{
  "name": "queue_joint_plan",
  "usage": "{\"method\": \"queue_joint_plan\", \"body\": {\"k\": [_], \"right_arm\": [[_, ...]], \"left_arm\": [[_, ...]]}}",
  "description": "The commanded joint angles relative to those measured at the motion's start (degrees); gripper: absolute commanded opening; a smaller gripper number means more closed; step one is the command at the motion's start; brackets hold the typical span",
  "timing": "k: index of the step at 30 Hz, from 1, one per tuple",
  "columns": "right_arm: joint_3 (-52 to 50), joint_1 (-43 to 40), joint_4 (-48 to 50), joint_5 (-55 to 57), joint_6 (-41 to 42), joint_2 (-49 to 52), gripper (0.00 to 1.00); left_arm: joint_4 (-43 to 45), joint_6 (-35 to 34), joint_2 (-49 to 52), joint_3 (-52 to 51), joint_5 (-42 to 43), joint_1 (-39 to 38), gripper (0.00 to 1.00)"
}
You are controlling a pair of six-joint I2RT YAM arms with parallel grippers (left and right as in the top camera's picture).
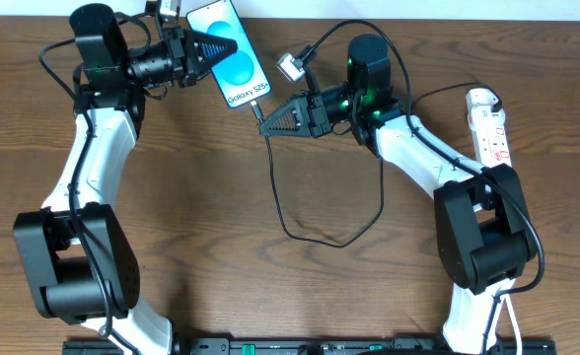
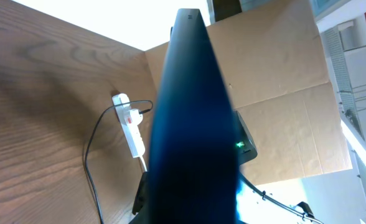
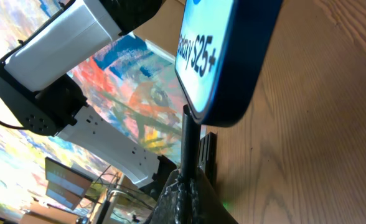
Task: Plug charger to phone and switch on socket
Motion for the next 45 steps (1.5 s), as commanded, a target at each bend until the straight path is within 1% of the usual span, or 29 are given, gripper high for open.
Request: {"method": "queue_joint_plan", "body": {"k": [1,30,45], "right_arm": [[0.0,0.1,0.2,-0.5,-0.8,0.4,0.01],[0.0,0.0,0.2,1.5,-0.8,0.4,0.01],[0.0,-2.2,0.6,2.2,-0.8,0.4,0.01]], "left_arm": [[0.5,1.2,-1.2,1.1,0.9,0.1,0.07],[-0.2,2.5,-1.1,0.4,1.2,-2.0,0.07],[-0.2,2.5,-1.1,0.4,2.3,-2.0,0.07]]}}
